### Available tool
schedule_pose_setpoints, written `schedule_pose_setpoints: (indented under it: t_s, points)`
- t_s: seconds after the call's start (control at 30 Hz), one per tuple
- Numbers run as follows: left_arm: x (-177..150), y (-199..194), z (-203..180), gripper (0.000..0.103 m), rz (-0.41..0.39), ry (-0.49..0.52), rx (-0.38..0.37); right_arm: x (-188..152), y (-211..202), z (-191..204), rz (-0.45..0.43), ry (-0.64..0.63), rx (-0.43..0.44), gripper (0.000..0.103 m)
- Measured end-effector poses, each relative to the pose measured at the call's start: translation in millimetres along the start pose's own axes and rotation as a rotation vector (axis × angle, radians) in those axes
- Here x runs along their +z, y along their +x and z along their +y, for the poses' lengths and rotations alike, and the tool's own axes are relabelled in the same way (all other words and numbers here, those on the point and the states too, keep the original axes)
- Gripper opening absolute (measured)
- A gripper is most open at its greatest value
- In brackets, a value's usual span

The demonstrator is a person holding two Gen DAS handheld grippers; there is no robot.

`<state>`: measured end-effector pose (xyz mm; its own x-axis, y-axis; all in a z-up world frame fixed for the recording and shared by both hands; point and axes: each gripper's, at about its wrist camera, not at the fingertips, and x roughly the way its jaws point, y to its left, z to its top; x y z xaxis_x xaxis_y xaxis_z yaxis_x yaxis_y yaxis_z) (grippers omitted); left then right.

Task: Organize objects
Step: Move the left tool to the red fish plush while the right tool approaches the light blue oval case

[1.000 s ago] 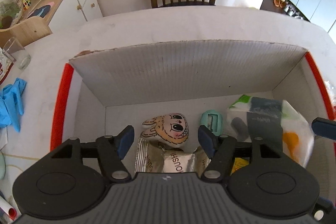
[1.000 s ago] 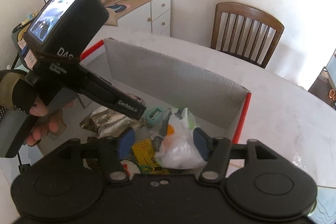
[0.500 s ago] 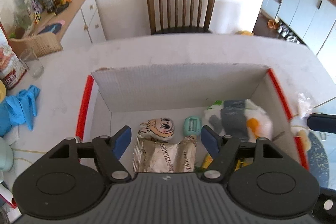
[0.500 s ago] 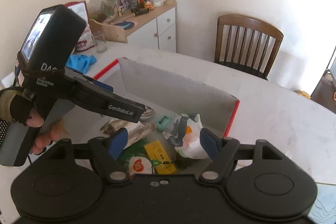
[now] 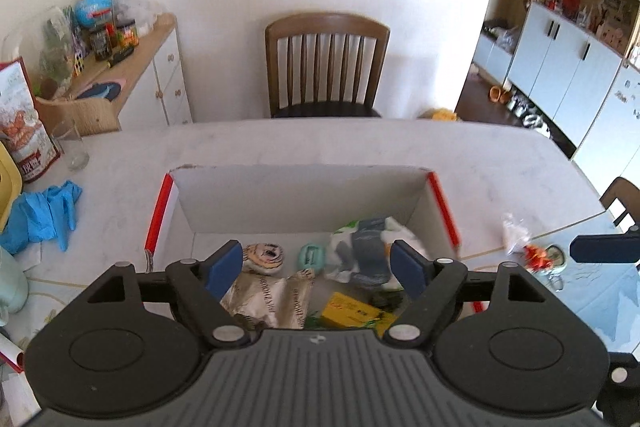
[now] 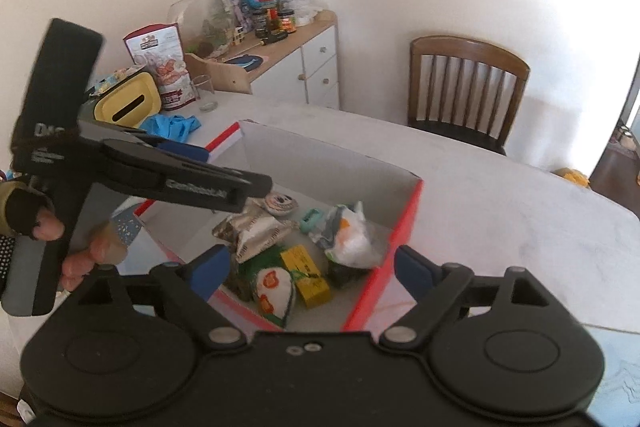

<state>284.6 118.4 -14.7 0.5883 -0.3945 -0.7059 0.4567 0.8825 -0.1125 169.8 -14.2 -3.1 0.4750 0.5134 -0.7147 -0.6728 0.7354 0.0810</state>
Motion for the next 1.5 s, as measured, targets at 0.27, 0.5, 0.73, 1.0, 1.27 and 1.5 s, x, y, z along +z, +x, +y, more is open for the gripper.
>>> schedule_pose_setpoints:
  t_s: [0.27,0.5,0.73,1.0,1.27,1.5]
  points:
    - [-3.2,-29.5,-36.3,0.088,-0.111,0.013,-0.024,-13.5,-27.3,-29.5,0.010,0.037,-0.012,0.091]
    - [-10.9,-39.1,-69.0,0.099,-0.154,-0.010,-0.052,-29.1,-48.4,-58.5,-0.003,0.049,-0.025,0.094]
    - [-22.1,-33.3,-106.2,0.102,-0.166,-0.003,-0.080,-49.1,-65.9,-92.7,-0.028,0.055,-0.041,0.095]
    - [-37.1,-15.3,-154.4,0.103,-0.153,0.006,-0.113,-81.3,-79.2,-141.9,-0.052,0.032,-0.077,0.096]
    - [-54.9,15.8,-204.0,0.103,-0.133,0.095,-0.109,-115.6,-80.1,-201.5,-0.037,0.042,-0.086,0.095]
    - [-61.7,56.7,-236.2,0.103,-0.102,0.136,-0.107,-132.3,-53.9,-236.2,0.003,0.006,-0.096,0.093]
